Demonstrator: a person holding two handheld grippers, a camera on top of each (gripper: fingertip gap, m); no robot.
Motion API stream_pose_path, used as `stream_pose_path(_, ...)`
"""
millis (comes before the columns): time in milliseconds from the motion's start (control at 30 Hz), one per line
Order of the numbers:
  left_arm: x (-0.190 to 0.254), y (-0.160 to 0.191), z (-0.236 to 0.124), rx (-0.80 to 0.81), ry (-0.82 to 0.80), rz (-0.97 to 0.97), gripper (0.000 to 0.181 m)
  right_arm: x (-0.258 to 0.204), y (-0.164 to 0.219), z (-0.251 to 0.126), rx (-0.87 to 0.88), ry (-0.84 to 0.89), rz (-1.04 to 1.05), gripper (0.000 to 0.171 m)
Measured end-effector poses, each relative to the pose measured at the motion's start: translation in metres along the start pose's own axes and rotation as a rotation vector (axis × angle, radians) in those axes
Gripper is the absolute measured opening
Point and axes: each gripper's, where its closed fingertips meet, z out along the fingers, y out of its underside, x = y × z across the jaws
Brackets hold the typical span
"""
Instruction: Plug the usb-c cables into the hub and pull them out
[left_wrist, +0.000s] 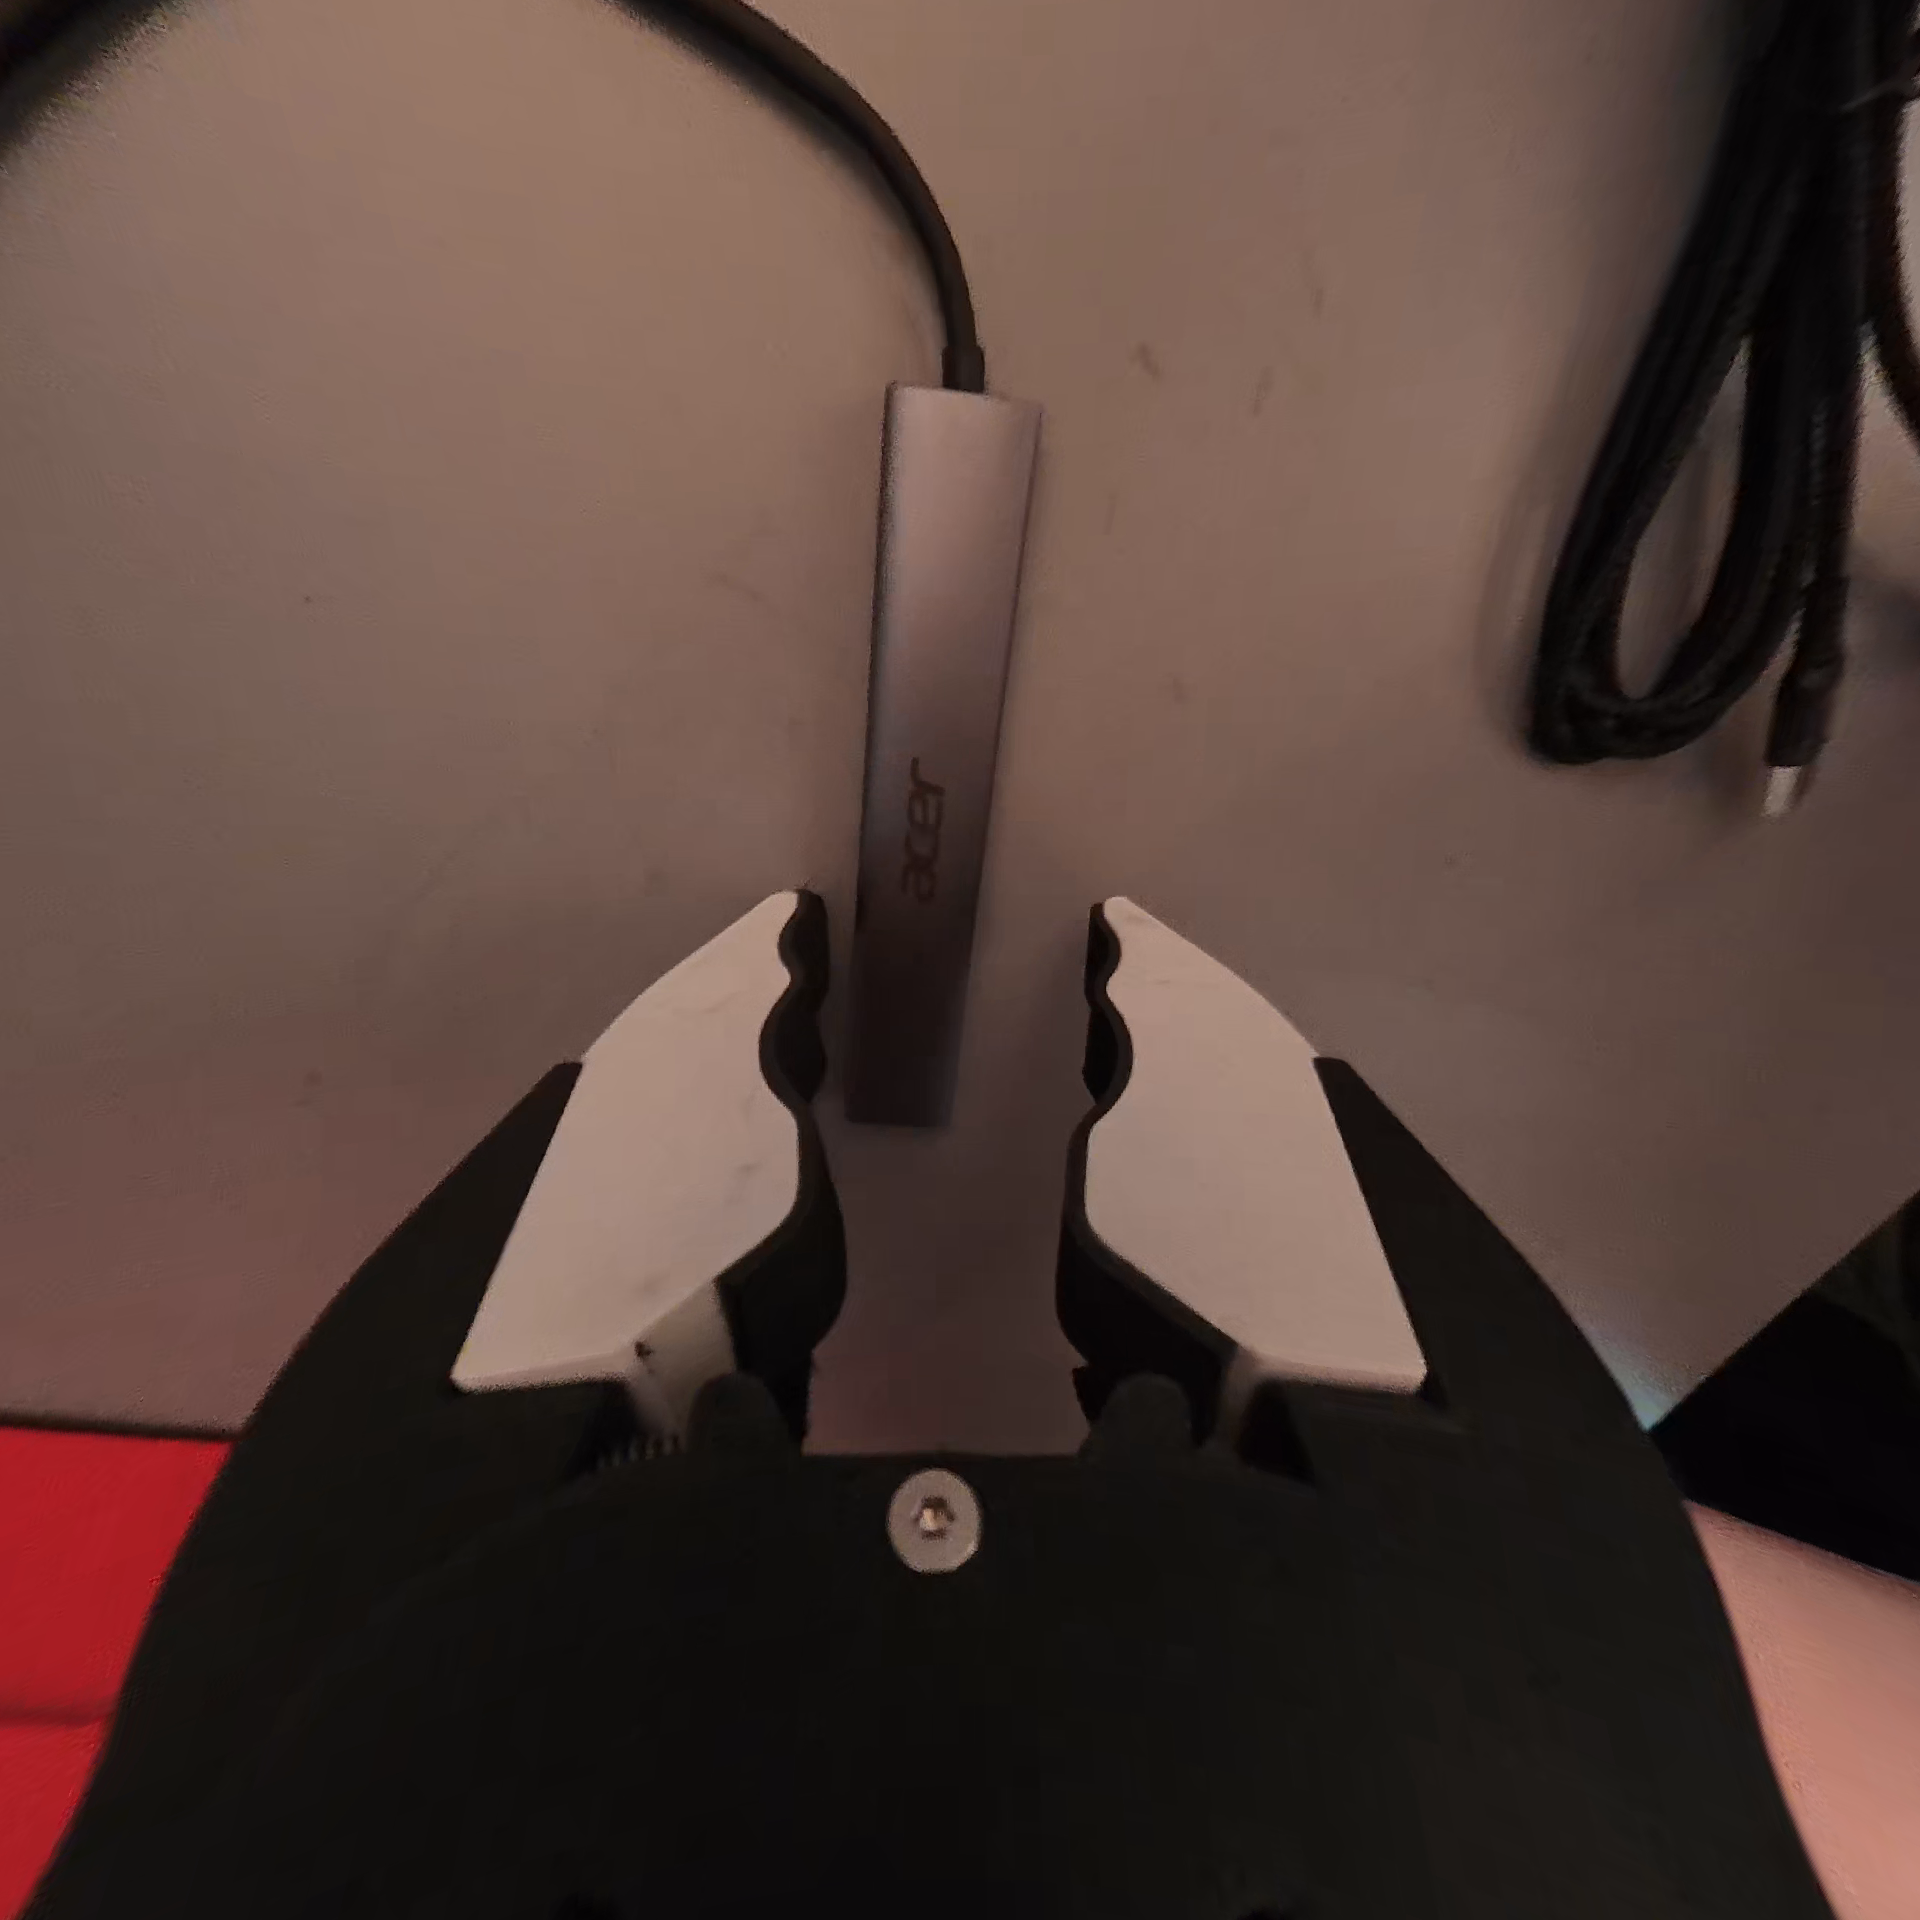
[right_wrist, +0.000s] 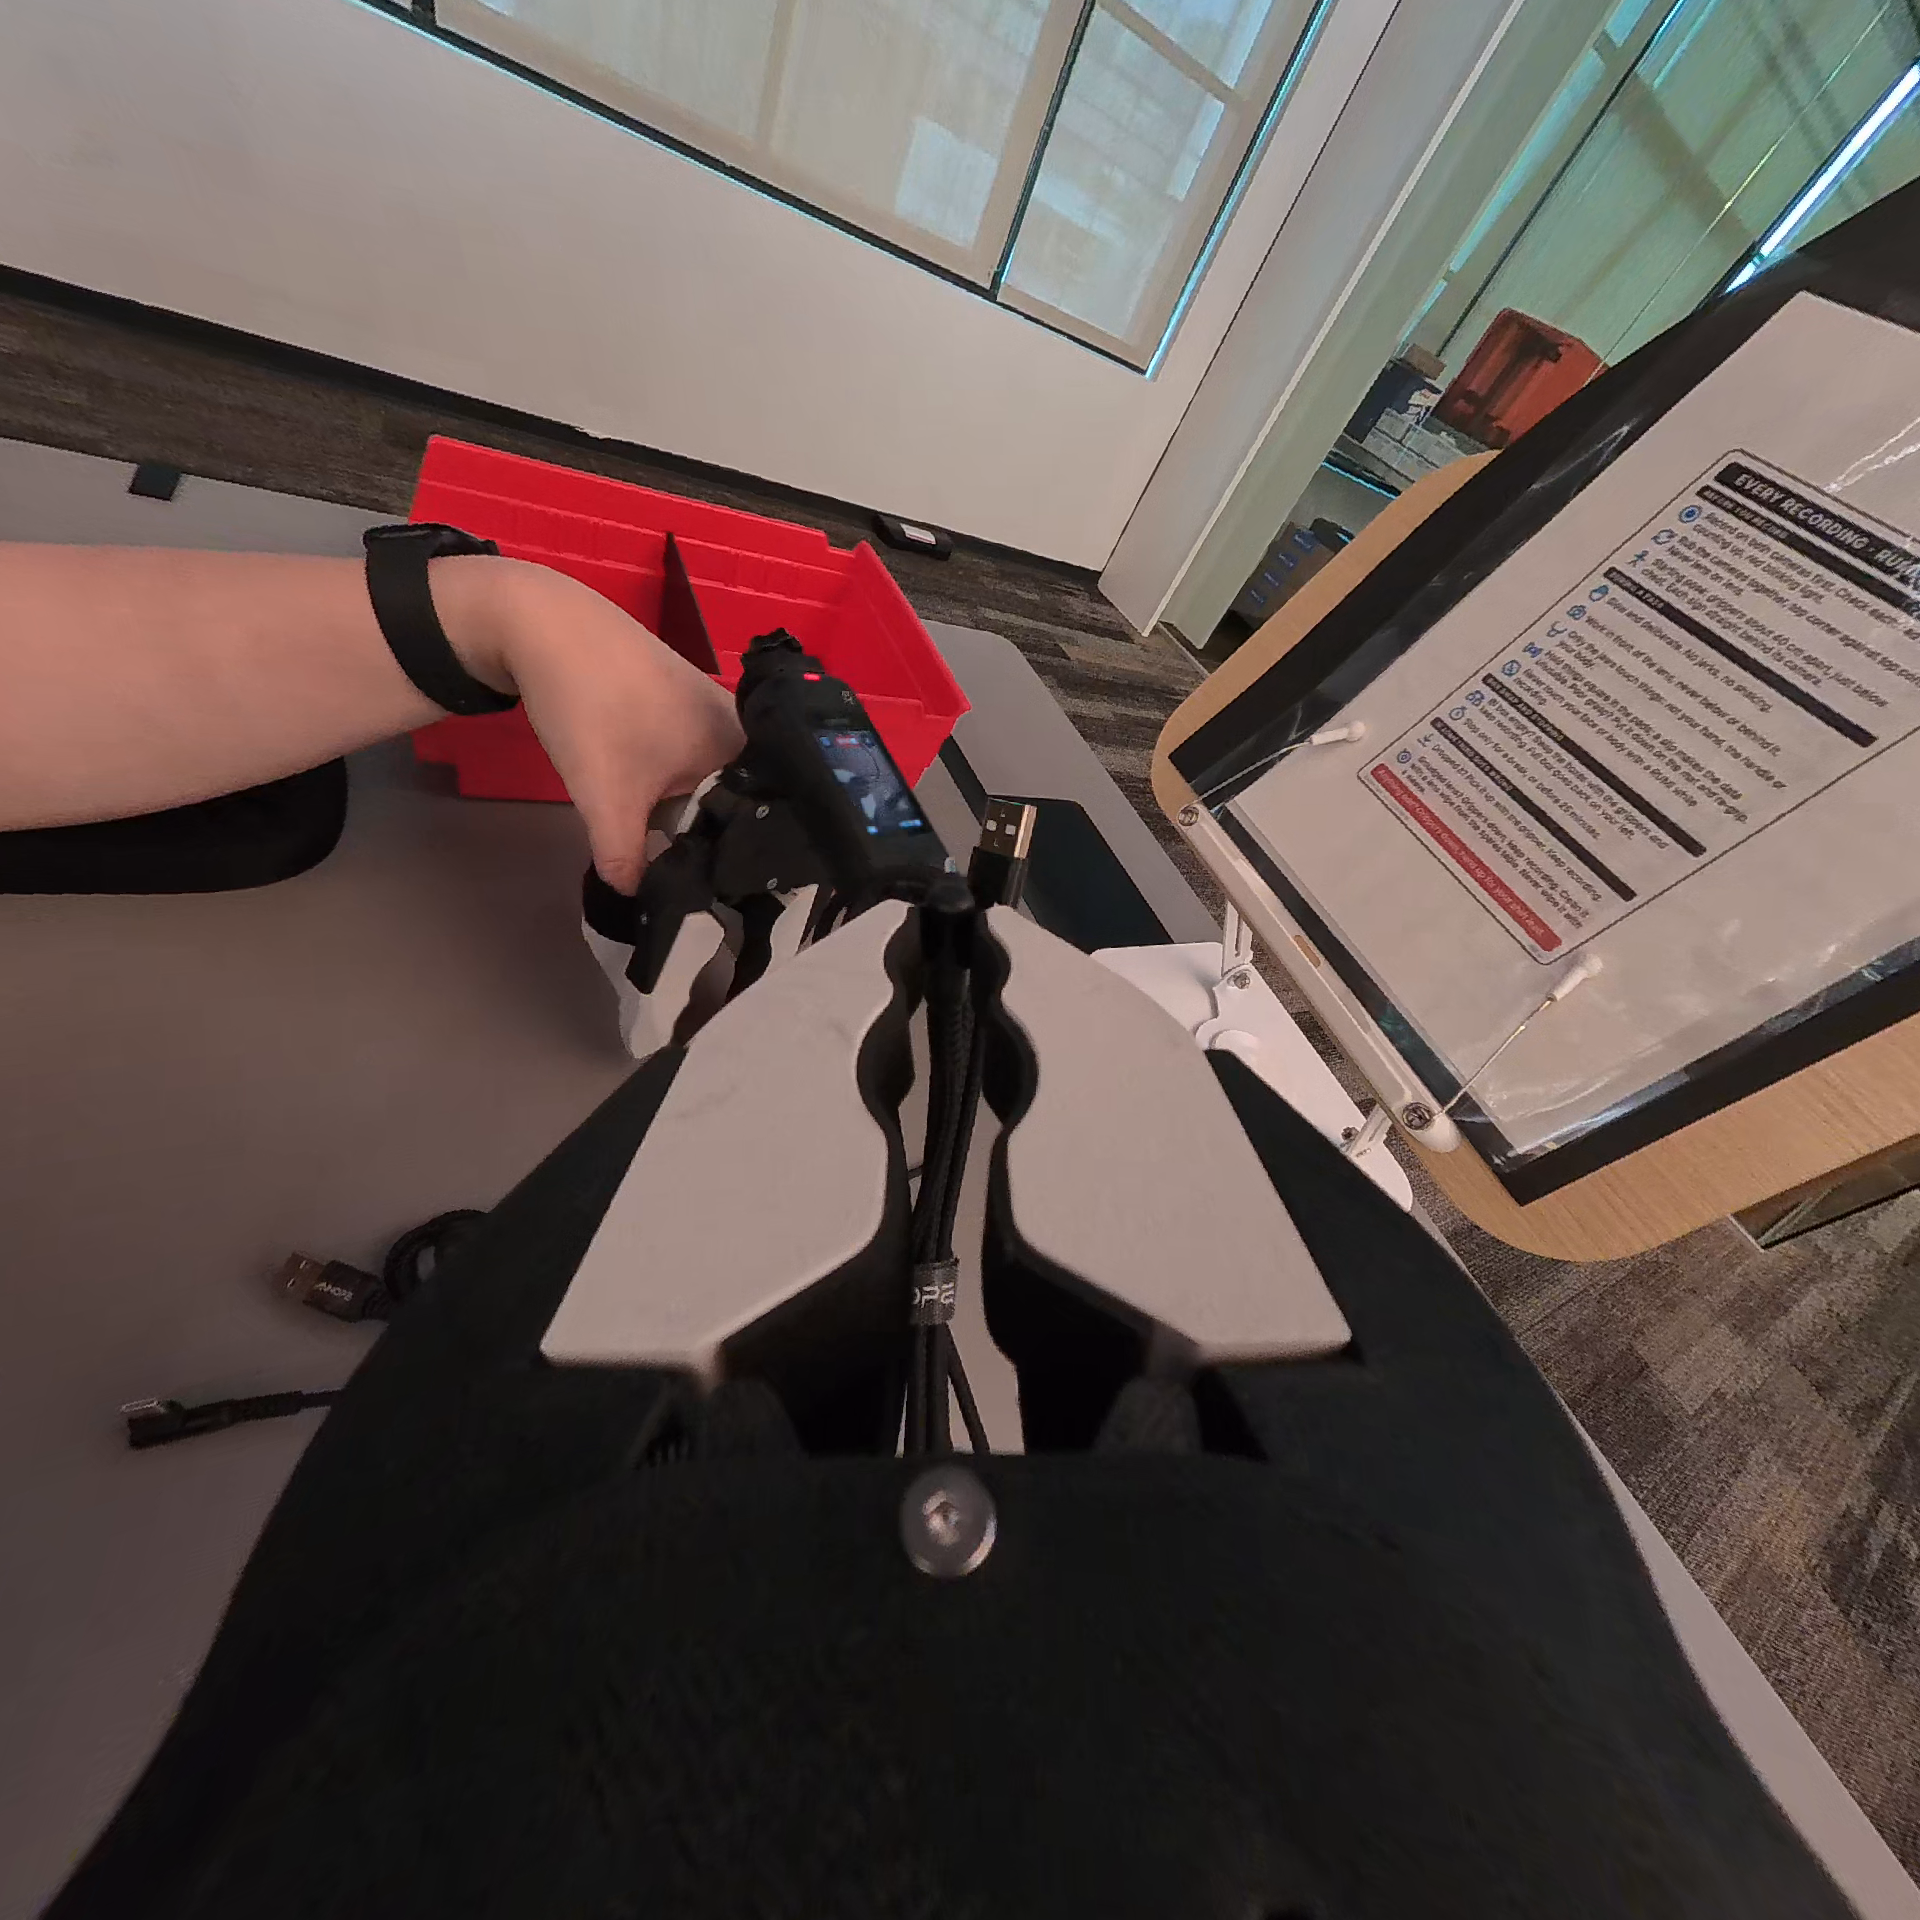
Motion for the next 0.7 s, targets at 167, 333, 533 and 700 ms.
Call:
stream_pose_path(167,-0.012,0.003,0.002,-0.045,-0.154,0.098,0.025,0.0,0.001,0.0,-0.003,0.003,-0.005,0.009)
stream_pose_path(333,-0.011,0.003,0.003,-0.081,-0.163,0.084,0.021,0.0,0.002,0.001,-0.011,0.009,-0.014,0.008)
stream_pose_path(533,-0.006,0.002,0.004,-0.075,-0.164,0.058,0.026,0.0,0.002,0.001,-0.016,0.011,-0.02,0.008)
stream_pose_path(700,-0.008,-0.009,0.004,-0.049,-0.122,0.001,0.021,-0.001,0.004,0.001,-0.023,0.009,-0.023,0.009)
